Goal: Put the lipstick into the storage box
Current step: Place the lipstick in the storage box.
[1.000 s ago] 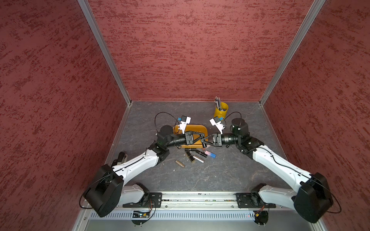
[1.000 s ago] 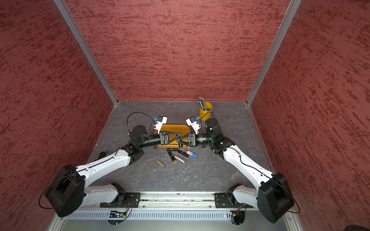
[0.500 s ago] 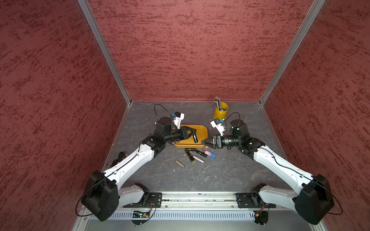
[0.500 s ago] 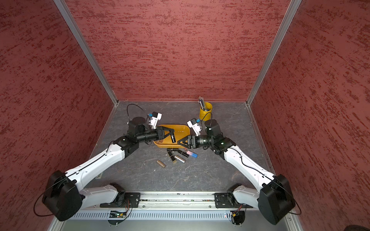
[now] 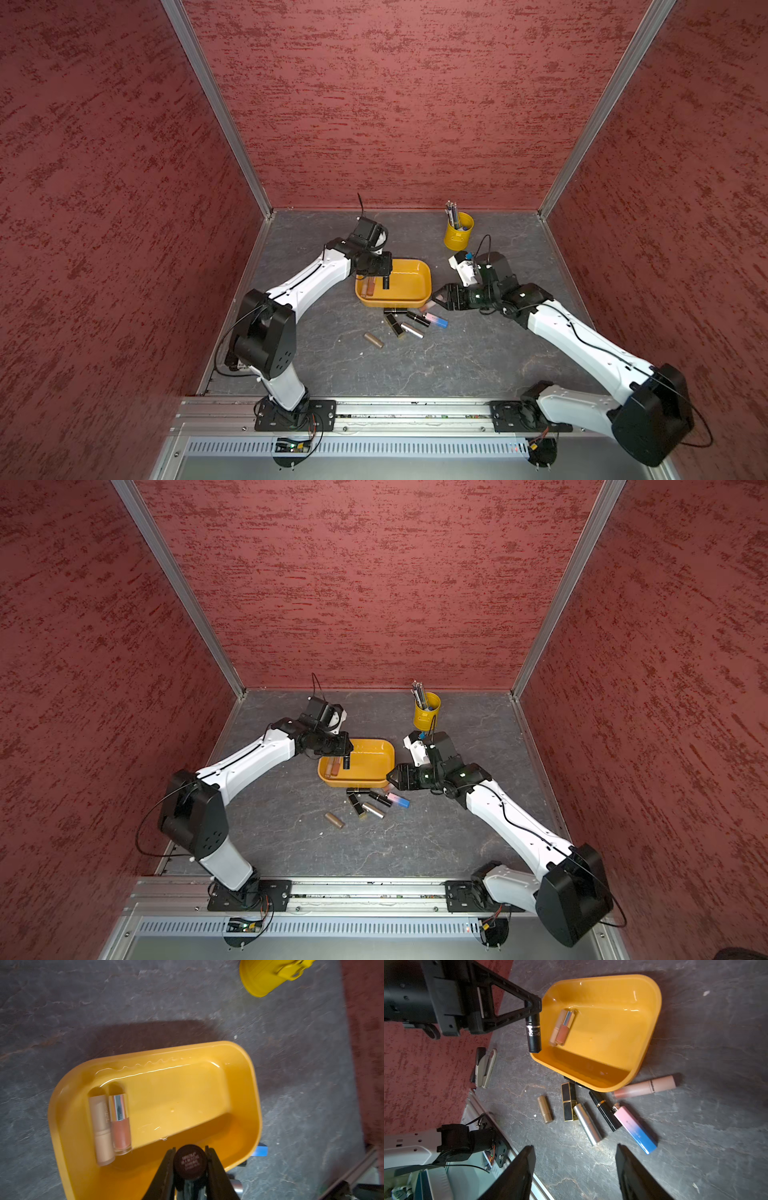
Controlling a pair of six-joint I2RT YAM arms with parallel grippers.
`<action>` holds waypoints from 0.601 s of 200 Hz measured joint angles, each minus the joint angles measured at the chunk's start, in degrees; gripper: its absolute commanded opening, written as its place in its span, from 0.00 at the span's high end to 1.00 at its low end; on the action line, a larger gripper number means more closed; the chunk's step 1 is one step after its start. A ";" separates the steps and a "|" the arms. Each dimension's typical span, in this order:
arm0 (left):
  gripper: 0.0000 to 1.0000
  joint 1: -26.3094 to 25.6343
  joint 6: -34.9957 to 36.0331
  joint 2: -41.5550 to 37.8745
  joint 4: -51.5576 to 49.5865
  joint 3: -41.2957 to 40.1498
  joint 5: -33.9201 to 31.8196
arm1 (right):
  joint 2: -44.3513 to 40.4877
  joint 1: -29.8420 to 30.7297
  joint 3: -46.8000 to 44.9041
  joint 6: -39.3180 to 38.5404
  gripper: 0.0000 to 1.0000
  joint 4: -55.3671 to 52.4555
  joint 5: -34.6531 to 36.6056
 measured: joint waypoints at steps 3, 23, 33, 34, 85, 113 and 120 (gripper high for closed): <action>0.80 -0.07 0.33 0.79 -0.57 0.57 -0.57 | 0.00 -0.02 0.00 -0.09 0.34 -0.20 0.20; 0.81 -0.37 1.68 4.44 -3.08 3.56 -3.30 | 0.00 0.00 0.00 -0.57 0.34 -1.03 1.29; 0.81 -0.46 2.21 5.92 -4.02 4.87 -4.26 | 0.00 -0.02 -0.02 -0.79 0.34 -1.20 1.64; 0.81 -0.46 2.27 6.05 -4.04 4.96 -4.35 | 0.00 0.00 -0.02 -0.79 0.34 -1.22 1.64; 0.81 -0.48 3.30 11.56 -5.81 7.52 -7.06 | 0.00 0.00 -0.02 -1.64 0.34 -1.81 2.69; 0.82 -0.37 3.61 13.86 -6.19 8.41 -7.96 | 0.00 -0.02 -0.02 -1.90 0.34 -2.32 2.71; 0.82 -0.31 3.65 14.43 -6.16 8.61 -8.04 | -0.02 0.00 -0.02 -1.99 0.34 -2.40 2.71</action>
